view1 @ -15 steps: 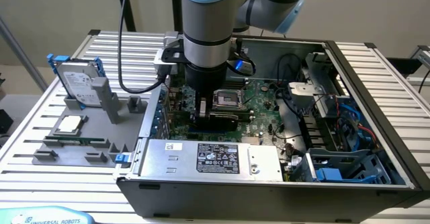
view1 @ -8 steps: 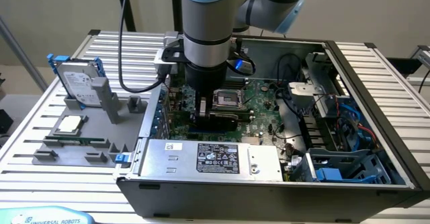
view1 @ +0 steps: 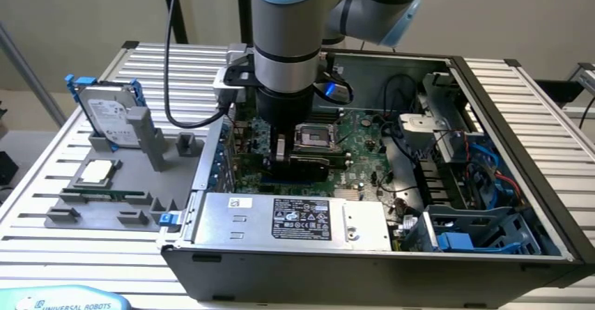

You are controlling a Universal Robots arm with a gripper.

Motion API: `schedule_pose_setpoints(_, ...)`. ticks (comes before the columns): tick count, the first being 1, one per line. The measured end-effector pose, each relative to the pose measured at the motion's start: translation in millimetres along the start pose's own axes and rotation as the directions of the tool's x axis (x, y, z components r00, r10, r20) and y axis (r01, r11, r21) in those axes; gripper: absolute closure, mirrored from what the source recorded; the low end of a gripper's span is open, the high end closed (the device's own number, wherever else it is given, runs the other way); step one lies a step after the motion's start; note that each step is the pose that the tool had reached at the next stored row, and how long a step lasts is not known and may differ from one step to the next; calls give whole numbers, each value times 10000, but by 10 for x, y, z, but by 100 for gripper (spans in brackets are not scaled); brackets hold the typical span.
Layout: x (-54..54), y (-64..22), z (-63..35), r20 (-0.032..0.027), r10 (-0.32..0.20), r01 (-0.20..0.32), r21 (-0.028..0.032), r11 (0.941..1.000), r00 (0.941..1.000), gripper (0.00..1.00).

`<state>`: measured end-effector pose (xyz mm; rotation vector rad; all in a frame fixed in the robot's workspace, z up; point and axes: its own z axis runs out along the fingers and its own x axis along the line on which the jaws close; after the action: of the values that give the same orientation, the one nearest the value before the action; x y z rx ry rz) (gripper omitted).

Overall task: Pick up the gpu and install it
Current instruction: 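Insert the gpu into the slot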

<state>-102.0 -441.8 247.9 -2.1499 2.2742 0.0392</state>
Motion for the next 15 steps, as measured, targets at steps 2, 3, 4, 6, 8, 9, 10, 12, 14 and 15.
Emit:
schedule_pose_setpoints(2,0,1,4,0,0,0,0,10000,10000,73)
schedule_pose_setpoints(3,0,1,6,-1,0,0,0,10000,10000,73)
schedule_pose_setpoints(4,0,1,8,-2,0,0,-1,10000,10000,73)
schedule_pose_setpoints(6,0,1,17,7,0,0,3,10000,10000,73)
schedule_pose_setpoints(8,0,1,21,1,0,0,1,10000,10000,73)
schedule_pose_setpoints(9,1,1,25,2,0,0,1,10000,10000,73)
schedule_pose_setpoints(10,1,1,28,0,-1,1,1,10000,10000,73)
schedule_pose_setpoints(12,1,0,35,-1,-1,1,0,10000,10000,73)
schedule_pose_setpoints(14,1,0,40,-2,-1,1,-1,10000,10000,73)
schedule_pose_setpoints(15,1,1,41,-2,0,0,-1,10000,10000,73)
